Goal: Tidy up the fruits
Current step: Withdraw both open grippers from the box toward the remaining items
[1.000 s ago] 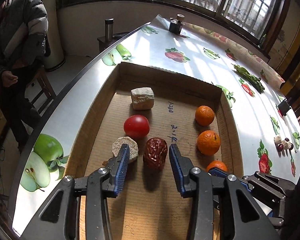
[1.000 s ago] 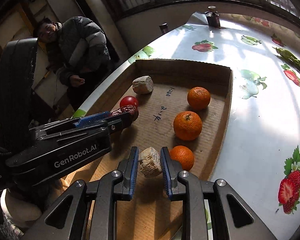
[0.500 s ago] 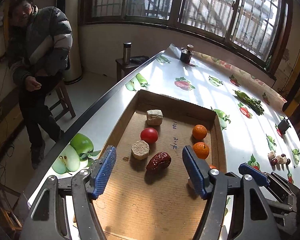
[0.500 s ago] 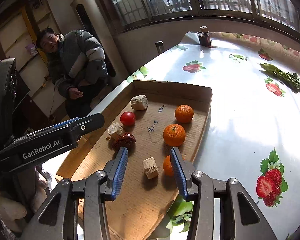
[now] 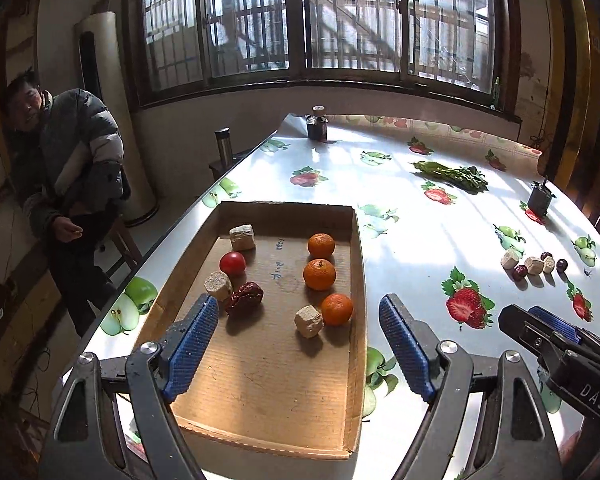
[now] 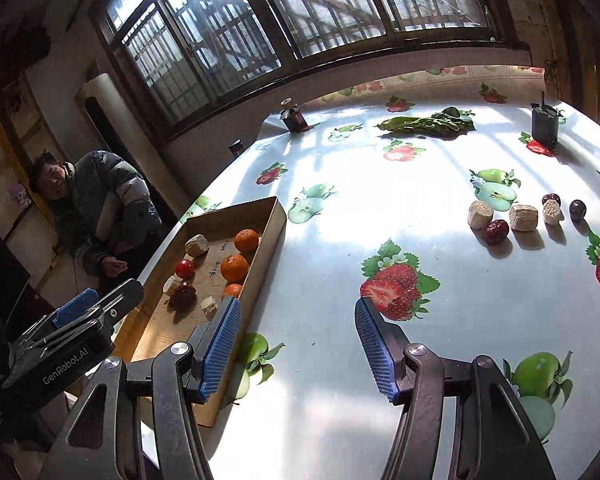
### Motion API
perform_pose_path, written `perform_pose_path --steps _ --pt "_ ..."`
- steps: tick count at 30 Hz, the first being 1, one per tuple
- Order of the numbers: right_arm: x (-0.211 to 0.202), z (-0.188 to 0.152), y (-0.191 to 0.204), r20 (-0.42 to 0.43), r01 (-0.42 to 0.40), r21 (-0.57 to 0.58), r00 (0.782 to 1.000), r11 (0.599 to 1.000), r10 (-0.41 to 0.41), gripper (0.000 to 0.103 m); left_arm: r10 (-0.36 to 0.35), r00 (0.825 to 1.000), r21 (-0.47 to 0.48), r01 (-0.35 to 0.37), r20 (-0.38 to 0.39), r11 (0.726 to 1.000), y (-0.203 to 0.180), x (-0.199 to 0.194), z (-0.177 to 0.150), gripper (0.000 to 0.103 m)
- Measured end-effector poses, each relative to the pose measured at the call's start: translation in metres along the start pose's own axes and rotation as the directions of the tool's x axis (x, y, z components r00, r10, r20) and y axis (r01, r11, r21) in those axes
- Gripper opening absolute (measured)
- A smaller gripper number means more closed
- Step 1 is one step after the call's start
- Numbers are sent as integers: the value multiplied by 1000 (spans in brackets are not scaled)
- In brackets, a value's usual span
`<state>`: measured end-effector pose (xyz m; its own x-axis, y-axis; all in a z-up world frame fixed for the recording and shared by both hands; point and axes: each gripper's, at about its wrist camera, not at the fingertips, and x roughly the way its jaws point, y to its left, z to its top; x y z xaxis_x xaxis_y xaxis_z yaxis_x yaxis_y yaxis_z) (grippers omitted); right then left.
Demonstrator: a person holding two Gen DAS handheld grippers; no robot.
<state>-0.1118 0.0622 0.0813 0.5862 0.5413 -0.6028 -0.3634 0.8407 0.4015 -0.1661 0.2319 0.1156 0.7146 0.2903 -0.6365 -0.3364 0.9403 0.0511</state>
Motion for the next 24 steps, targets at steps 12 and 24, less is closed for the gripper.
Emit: perform_pose_path --steps 12,24 --pt "-18 -6 -21 23 10 40 1000 999 -11 66 -16 1000 62 16 -5 998 -28 -10 -7 82" --pt "-41 4 -75 50 97 111 993 989 -103 68 -108 993 64 111 -45 992 -39 3 -10 82"
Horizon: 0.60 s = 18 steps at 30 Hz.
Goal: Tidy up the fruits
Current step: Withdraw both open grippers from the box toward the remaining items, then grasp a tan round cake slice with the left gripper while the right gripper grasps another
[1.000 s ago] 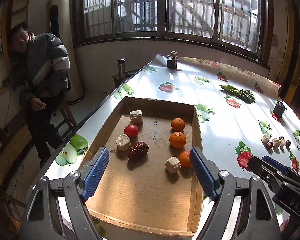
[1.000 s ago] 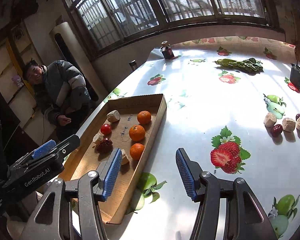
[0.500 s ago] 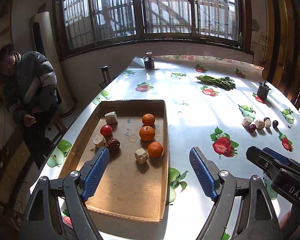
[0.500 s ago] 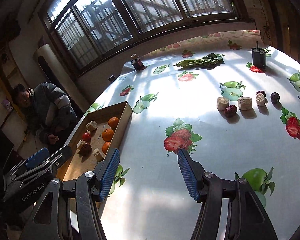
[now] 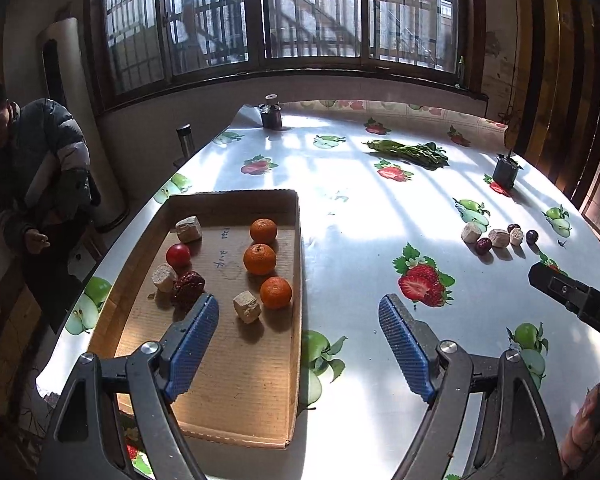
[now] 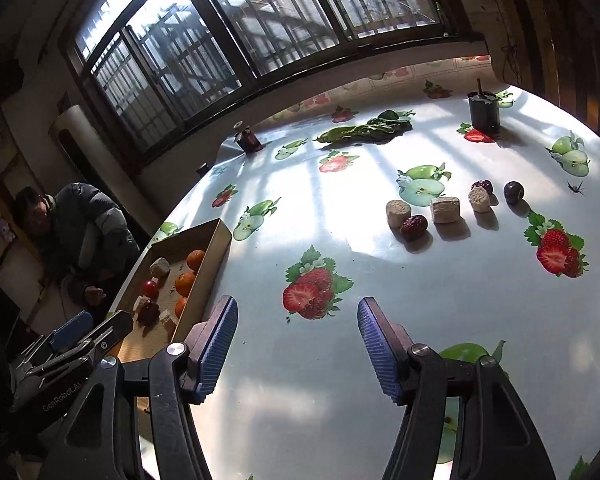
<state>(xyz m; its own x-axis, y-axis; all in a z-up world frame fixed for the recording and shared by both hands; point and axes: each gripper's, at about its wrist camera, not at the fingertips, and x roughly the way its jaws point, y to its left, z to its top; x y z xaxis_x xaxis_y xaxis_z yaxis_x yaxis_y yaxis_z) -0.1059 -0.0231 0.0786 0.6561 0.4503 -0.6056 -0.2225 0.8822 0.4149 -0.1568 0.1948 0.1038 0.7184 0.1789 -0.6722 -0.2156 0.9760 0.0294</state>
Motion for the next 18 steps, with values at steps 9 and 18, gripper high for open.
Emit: perform_pose_path --steps 9,18 --pt "-20 40 -103 -32 262 25 965 965 -261 69 -88 990 17 90 -109 996 -30 40 1 82" --pt "23 87 -151 -118 264 104 961 959 -252 68 -265 948 66 280 -174 958 -101 73 36 82"
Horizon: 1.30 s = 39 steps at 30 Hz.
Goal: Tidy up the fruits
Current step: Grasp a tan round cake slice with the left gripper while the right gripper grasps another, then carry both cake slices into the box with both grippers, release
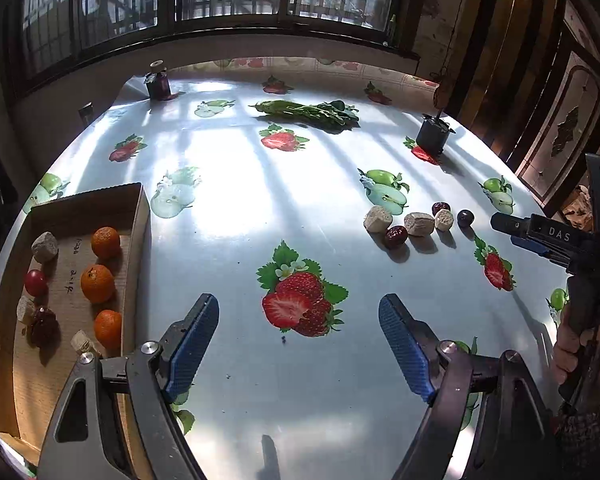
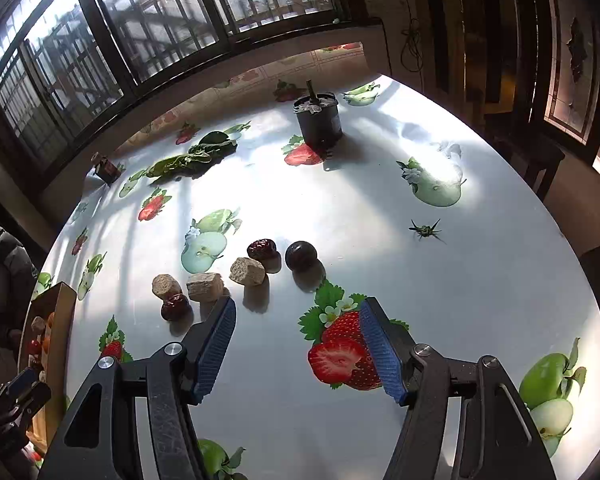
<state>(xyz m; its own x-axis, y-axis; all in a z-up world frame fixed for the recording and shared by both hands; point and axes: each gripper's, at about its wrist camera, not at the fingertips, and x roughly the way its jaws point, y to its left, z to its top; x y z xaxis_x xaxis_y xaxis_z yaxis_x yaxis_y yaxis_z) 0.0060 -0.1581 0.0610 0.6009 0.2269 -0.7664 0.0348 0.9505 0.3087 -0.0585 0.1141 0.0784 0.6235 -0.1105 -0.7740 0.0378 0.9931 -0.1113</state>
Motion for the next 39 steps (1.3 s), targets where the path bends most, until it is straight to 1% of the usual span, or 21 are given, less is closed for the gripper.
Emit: perform_pose_path --steps 1,3,4,6,7,8,10,13,16,18,19,20,21,23,25,27,30,33,36,37,39 --pt "8 3 3 -15 -32 8 999 999 32 68 -5 1000 3 5 -11 1000 -5 6 6 82" --pt "21 6 12 -29 -75 7 997 997 76 68 -44 999 -10 43 -26 999 -11 21 21 82" --pt "28 6 18 -32 -85 -2 996 996 85 68 -64 997 -24 63 -32 998 -13 30 29 82" --pt "42 6 29 -31 -84 -25 996 996 83 67 -79 995 -59 75 -61 995 -13 52 45 81" --pt "48 5 32 -27 -69 -36 997 997 68 65 -98 992 -79 92 -79 993 -13 65 51 74" --pt "52 5 35 -19 -54 -45 998 998 54 62 -122 987 -98 112 -101 989 -13 78 57 64" --pt "60 6 36 -4 -54 -46 999 997 54 60 -155 977 -129 136 -147 982 -14 102 64 53" --pt "65 7 32 2 -97 -21 995 995 97 59 -200 967 -151 176 -160 973 -23 131 71 52" --pt "70 10 29 8 -113 -7 994 994 113 58 -224 960 -138 202 -168 970 -37 150 74 52" --pt "73 11 26 3 -137 10 991 990 137 58 -207 966 -92 195 -157 976 -48 153 76 52" --pt "74 11 25 -4 -144 16 990 989 144 55 -189 970 -66 180 -156 981 -53 152 75 51" --pt "76 11 24 -10 -149 19 989 989 149 48 -179 970 -46 174 -161 984 -57 152 74 38" --pt "78 11 22 -19 -155 23 988 988 155 45 -184 967 -29 182 -175 983 -59 152 73 30" --pt "81 11 18 -33 -169 38 985 985 171 35 -169 970 -15 169 -177 985 -57 147 69 30" --pt "79 11 14 -41 -177 58 983 983 179 33 -160 969 -15 160 -186 987 -51 141 64 30" --pt "78 9 12 -42 -177 67 983 982 180 33 -160 969 -22 159 -189 987 -44 135 58 30" --pt "79 10 13 -35 -167 54 985 985 169 33 -154 974 -3 156 -163 988 -40 130 51 31" --pt "81 9 18 -23 -155 32 987 987 156 33 -128 982 17 131 -141 991 -45 130 47 31" --pt "81 8 21 -25 -165 23 986 986 165 33 -73 991 79 82 -115 993 -54 128 42 31" --pt "81 7 21 -28 -163 18 986 986 164 33 -65 992 85 74 -110 994 -55 126 40 29" --pt "79 7 21 -28 -165 20 986 986 165 32 -75 991 66 83 -112 994 -52 122 38 29"
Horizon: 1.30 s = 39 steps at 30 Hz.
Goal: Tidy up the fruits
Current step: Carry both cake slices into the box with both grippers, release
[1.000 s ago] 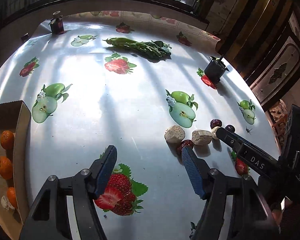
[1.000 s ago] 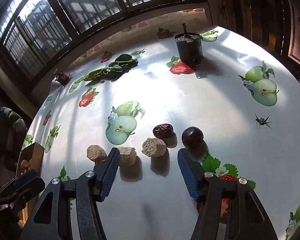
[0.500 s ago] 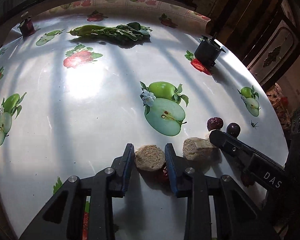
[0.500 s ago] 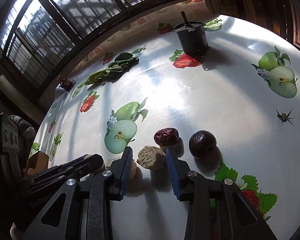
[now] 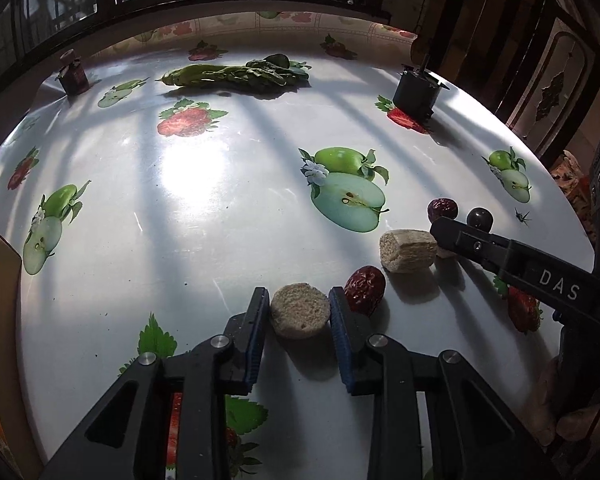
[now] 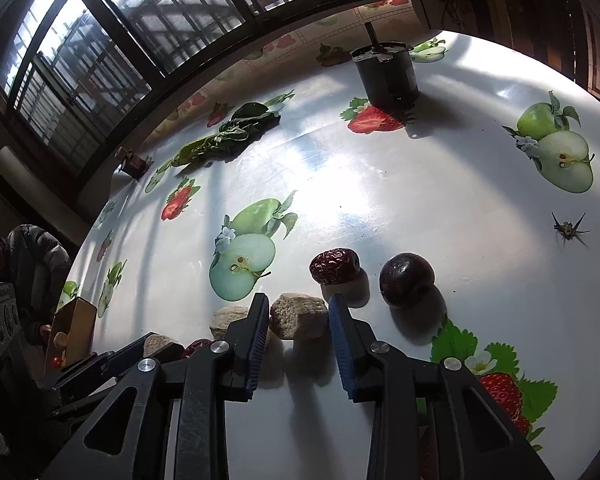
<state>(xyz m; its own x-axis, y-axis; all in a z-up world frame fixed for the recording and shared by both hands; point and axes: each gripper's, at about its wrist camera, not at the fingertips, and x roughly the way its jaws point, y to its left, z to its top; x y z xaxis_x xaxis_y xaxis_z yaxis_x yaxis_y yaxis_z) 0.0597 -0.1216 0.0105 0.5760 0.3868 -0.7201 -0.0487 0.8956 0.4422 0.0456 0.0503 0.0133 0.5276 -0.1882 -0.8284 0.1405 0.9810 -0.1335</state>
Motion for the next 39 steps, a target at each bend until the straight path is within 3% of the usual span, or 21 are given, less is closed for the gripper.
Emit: perform_pose_path --steps 4,10,15,19,23,26,28,32,39 --pt "-7 0 1 23 -26 12 999 1000 26 32 -2 1000 -33 3 26 999 8 -20 -7 29" --pt "-21 -1 4 53 -111 20 993 994 110 32 -58 997 -120 65 58 991 33 -66 -26 29" --pt "-33 -13 35 20 -180 -6 984 984 180 32 -69 988 -252 102 135 962 94 -118 -58 29" --pt "-41 -34 92 -38 -246 -85 969 966 243 33 22 986 -398 47 167 916 164 -152 -94 30" --pt "-41 -61 165 -119 -333 -187 942 924 315 33 210 969 -494 -121 129 861 223 -177 -128 30" --pt "-33 -91 224 -197 -390 -281 918 877 345 33 289 954 -537 -200 85 819 254 -186 -150 30" --pt "-25 -116 261 -244 -405 -349 910 845 335 33 301 952 -554 -219 59 803 267 -185 -158 30" --pt "0 -164 314 -312 -389 -467 913 794 264 33 286 957 -556 -218 38 802 280 -177 -165 30" --pt "32 -204 345 -277 -263 -614 955 745 109 33 256 965 -560 -183 55 808 289 -169 -166 30"
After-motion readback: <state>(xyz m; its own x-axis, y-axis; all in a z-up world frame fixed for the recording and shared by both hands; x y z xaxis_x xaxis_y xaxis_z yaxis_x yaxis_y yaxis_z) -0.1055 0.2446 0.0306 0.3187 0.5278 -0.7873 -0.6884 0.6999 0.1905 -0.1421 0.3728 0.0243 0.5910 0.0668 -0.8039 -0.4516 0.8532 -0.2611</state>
